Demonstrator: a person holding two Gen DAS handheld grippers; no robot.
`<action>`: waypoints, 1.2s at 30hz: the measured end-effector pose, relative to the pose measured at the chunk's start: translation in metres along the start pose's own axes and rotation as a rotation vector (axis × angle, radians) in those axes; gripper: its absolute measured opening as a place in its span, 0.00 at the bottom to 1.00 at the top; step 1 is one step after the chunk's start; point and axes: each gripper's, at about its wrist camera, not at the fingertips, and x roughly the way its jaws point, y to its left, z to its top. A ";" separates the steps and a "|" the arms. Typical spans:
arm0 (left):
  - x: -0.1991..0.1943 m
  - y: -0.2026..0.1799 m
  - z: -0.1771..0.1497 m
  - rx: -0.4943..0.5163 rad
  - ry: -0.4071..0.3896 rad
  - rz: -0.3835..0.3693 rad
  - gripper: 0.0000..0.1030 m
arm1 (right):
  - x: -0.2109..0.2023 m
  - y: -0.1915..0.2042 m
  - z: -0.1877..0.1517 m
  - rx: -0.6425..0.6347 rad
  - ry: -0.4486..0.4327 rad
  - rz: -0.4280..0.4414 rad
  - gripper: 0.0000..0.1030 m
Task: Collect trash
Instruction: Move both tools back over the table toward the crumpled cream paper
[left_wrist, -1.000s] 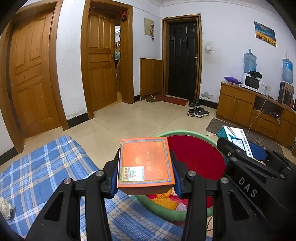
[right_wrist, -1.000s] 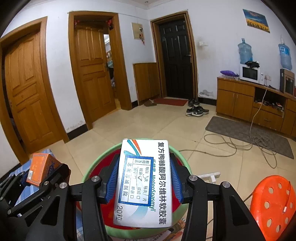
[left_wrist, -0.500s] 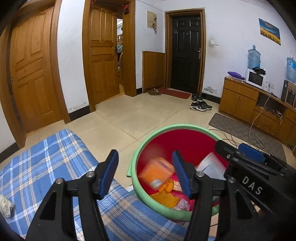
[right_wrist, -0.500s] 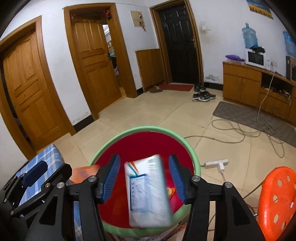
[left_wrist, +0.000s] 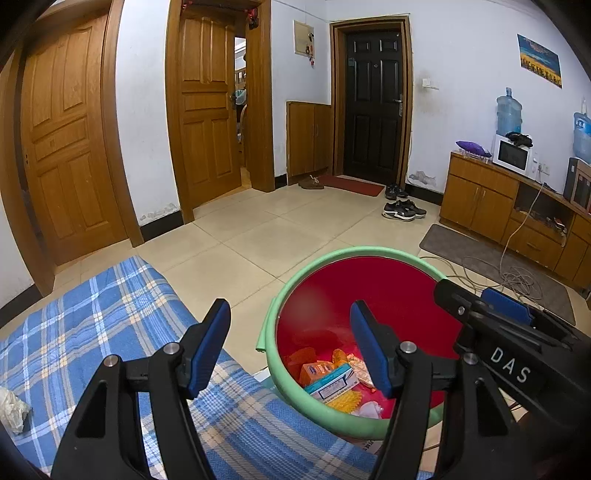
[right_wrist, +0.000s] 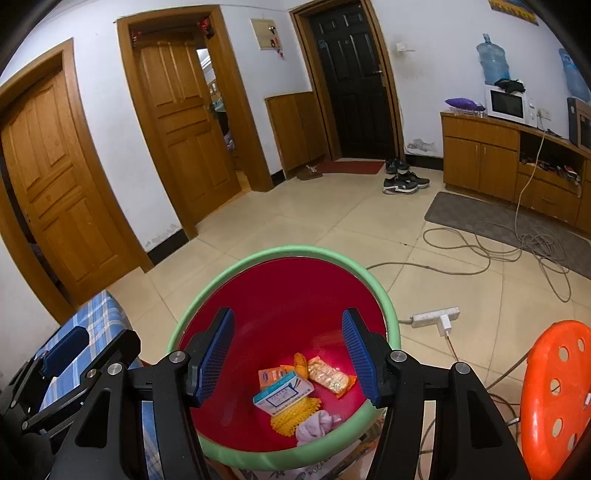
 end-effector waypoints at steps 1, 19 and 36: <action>0.000 -0.001 0.000 0.000 0.000 0.000 0.65 | 0.000 0.000 0.000 0.000 0.001 -0.001 0.60; -0.083 0.015 -0.045 -0.048 -0.079 0.019 0.79 | -0.050 0.017 -0.021 -0.105 -0.156 -0.029 0.68; -0.193 0.060 -0.075 -0.085 -0.124 0.123 0.80 | -0.110 0.064 -0.063 -0.306 -0.277 -0.029 0.70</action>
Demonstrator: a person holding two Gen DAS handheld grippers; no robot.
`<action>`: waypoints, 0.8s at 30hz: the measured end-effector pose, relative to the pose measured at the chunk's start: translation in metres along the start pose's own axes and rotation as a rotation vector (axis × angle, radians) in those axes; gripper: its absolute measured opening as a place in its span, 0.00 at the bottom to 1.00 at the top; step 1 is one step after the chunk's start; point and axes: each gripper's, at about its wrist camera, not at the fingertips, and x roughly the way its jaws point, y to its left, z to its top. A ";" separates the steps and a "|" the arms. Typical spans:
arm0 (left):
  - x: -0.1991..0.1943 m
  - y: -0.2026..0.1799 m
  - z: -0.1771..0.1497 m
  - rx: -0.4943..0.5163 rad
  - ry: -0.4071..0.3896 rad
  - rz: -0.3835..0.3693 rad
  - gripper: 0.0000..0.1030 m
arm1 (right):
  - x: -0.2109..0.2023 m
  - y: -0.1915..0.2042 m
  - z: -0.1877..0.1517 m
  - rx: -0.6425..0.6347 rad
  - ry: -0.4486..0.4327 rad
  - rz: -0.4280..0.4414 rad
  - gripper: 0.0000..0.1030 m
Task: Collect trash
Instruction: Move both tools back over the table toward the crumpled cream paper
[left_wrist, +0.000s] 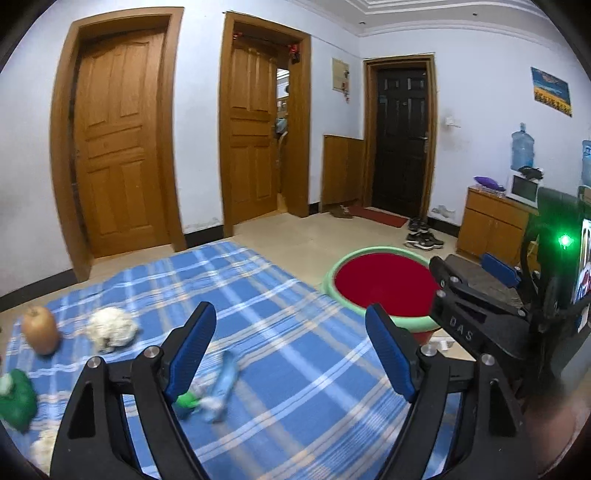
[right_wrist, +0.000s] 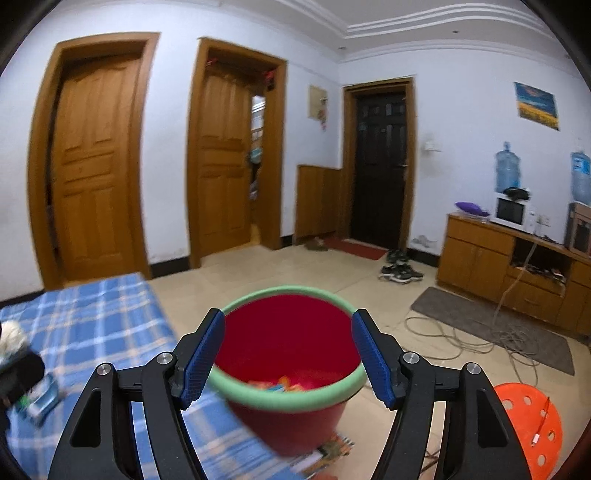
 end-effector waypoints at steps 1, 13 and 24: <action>-0.005 0.005 -0.002 -0.003 0.005 0.015 0.80 | -0.003 0.006 -0.001 -0.015 0.006 0.012 0.70; -0.080 0.109 -0.068 -0.154 0.156 0.279 0.80 | -0.036 0.105 -0.015 -0.222 0.145 0.241 0.70; -0.111 0.165 -0.098 -0.363 0.160 0.281 0.86 | -0.069 0.171 -0.034 -0.301 0.177 0.494 0.70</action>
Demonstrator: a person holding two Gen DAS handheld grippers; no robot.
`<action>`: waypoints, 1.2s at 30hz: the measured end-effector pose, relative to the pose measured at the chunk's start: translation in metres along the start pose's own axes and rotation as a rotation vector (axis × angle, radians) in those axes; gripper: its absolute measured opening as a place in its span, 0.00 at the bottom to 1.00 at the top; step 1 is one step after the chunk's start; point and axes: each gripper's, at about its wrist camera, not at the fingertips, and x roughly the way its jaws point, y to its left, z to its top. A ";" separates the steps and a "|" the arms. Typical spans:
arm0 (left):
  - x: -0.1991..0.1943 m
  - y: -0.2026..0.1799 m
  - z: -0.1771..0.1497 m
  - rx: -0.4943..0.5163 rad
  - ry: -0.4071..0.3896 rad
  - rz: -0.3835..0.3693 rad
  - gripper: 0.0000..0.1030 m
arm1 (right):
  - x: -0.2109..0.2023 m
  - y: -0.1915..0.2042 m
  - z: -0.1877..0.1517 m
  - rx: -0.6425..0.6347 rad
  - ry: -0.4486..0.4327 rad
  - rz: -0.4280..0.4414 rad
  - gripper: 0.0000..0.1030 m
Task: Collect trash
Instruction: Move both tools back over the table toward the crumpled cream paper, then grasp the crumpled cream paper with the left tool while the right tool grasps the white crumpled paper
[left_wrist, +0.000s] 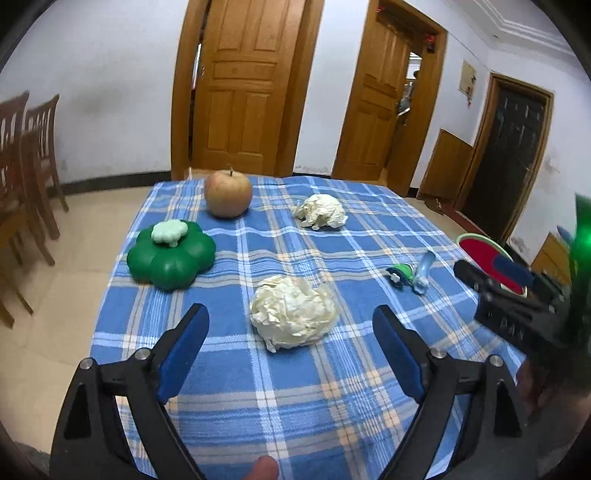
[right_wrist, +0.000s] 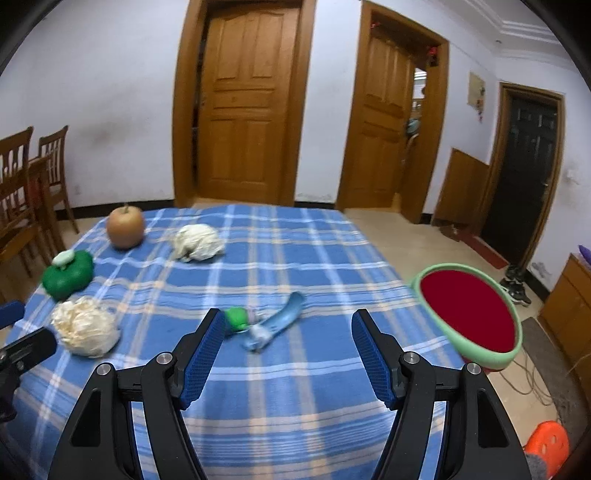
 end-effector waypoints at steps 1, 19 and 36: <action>0.003 0.001 0.001 -0.003 0.002 -0.001 0.86 | 0.000 0.002 0.000 -0.005 0.003 0.000 0.70; 0.050 0.003 0.020 0.030 0.130 -0.012 0.28 | 0.024 0.004 0.030 0.032 0.082 0.143 0.70; 0.050 0.007 0.021 0.005 0.137 -0.060 0.31 | 0.194 0.054 0.109 0.076 0.542 0.386 0.77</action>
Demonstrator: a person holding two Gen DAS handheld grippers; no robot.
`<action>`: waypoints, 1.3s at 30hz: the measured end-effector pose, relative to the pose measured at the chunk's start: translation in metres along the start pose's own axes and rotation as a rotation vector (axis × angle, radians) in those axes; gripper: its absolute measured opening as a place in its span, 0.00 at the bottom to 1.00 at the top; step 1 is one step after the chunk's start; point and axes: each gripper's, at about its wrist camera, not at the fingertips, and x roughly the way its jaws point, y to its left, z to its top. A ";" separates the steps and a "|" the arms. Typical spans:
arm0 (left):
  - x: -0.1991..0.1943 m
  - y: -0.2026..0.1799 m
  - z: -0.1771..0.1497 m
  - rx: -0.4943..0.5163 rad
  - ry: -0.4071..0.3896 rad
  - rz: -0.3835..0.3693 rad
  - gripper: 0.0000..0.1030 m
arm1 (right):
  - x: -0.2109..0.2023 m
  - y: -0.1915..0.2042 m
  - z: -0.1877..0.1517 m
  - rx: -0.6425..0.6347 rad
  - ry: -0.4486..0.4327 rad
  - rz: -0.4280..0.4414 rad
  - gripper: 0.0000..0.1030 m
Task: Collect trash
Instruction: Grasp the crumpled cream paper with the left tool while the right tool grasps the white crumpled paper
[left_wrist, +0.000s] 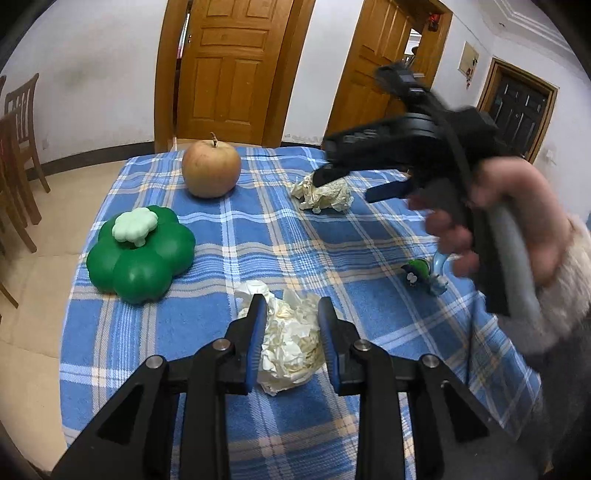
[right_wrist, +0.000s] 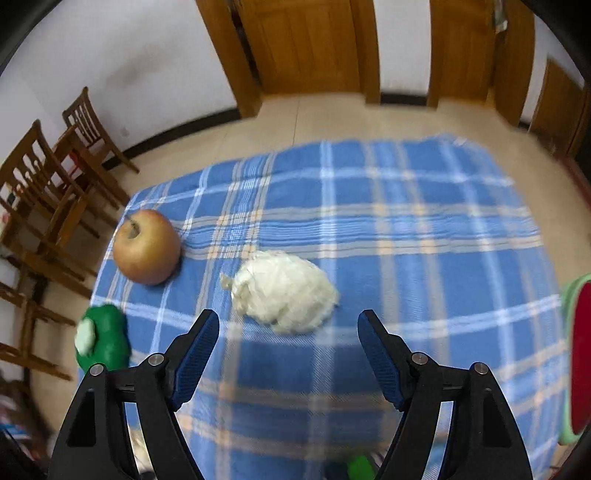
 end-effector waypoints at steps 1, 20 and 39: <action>-0.001 0.000 0.000 0.000 -0.002 -0.013 0.31 | 0.007 -0.001 0.005 0.012 0.019 -0.006 0.78; 0.001 -0.012 -0.006 0.080 0.005 0.020 0.47 | -0.012 0.024 -0.018 -0.156 -0.083 -0.036 0.29; 0.006 -0.028 -0.008 0.165 0.023 0.091 0.44 | -0.134 0.011 -0.168 -0.224 -0.486 -0.104 0.31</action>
